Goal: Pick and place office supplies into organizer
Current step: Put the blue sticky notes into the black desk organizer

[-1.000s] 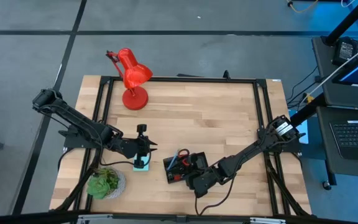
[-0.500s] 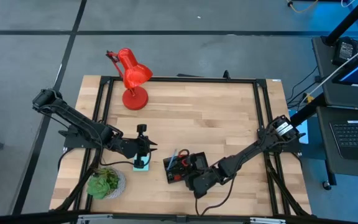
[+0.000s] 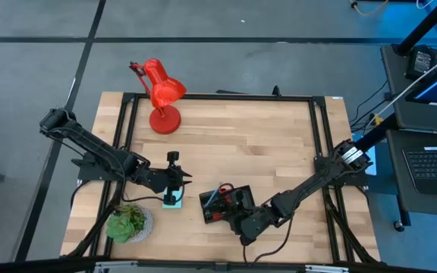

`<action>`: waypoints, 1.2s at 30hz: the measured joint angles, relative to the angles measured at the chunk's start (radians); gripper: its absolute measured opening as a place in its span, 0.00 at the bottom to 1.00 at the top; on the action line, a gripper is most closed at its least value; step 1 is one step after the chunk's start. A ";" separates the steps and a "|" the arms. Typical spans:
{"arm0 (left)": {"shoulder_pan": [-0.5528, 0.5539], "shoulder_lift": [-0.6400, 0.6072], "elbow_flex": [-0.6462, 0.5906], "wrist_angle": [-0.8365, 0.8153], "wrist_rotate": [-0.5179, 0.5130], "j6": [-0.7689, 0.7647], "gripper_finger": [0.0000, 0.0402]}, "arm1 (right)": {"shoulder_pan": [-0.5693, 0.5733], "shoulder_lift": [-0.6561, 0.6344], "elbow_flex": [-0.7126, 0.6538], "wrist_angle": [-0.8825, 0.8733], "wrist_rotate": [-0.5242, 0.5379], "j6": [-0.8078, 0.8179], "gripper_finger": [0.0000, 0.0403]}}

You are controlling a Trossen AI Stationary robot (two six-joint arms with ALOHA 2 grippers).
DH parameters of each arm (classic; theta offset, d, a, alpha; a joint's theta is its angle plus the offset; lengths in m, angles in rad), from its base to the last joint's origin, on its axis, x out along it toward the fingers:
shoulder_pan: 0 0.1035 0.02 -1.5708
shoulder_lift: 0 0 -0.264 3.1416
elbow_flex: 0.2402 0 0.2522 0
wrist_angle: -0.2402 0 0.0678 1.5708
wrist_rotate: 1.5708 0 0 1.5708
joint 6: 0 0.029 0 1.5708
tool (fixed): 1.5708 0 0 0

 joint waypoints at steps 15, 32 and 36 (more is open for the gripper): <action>0.000 0.000 -0.001 0.000 0.003 -0.002 0.19 | 0.050 -0.282 -0.015 -0.415 0.000 0.214 0.19; -0.003 0.000 -0.001 0.121 0.055 0.081 0.19 | 0.057 -0.635 -0.469 -0.037 0.009 0.230 0.19; -0.025 0.006 -0.001 0.187 0.146 0.106 0.19 | 0.043 -0.637 -0.505 -0.006 0.009 0.231 0.19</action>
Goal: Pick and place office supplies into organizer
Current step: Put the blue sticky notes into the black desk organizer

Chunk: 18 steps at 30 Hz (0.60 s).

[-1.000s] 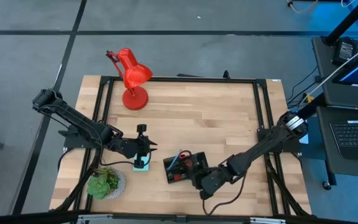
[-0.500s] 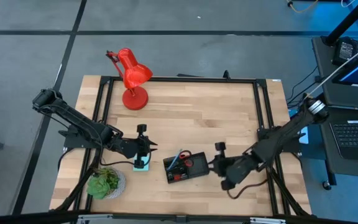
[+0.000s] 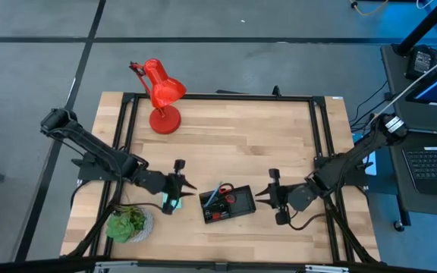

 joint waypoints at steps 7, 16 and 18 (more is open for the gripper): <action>-0.094 0.110 0.002 0.082 -0.009 0.088 0.19 | -0.030 0.001 -0.006 -0.004 0.009 0.000 0.19; -0.194 0.242 0.080 -0.076 -0.059 -0.123 0.19 | -0.071 0.002 -0.006 -0.007 0.009 -0.001 0.19; -0.209 0.265 0.131 -0.217 -0.121 -0.165 0.19 | -0.081 0.002 -0.006 -0.006 0.009 -0.001 0.19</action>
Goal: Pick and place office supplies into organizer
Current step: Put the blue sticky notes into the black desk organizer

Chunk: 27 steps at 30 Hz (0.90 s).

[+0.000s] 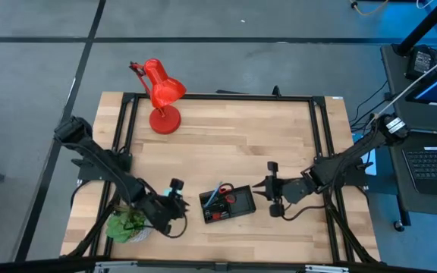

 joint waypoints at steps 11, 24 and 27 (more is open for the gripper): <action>-0.002 0.141 0.104 -0.338 0.097 -0.268 0.04 | -0.023 0.000 0.000 0.008 0.000 0.000 0.19; 0.005 0.159 0.100 -0.412 0.134 -0.506 0.01 | -0.023 0.000 0.000 0.013 0.000 0.001 0.19; 0.010 0.159 0.092 -0.418 0.143 -0.519 0.00 | -0.023 0.000 0.000 0.013 0.000 0.000 0.19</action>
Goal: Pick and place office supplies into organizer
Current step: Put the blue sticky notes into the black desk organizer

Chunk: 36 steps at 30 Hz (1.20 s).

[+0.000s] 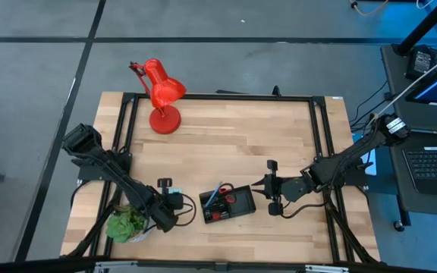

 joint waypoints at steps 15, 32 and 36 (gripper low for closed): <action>0.036 0.000 -0.003 -0.006 0.046 0.048 0.00 | 0.000 0.000 0.000 0.000 0.000 0.000 0.19; 0.038 0.069 -0.003 0.024 0.106 0.018 0.00 | 0.000 0.000 0.000 0.000 0.000 -0.004 0.19; 0.042 0.137 0.003 0.037 0.183 0.020 0.01 | 0.000 0.000 0.000 0.000 0.000 -0.004 0.19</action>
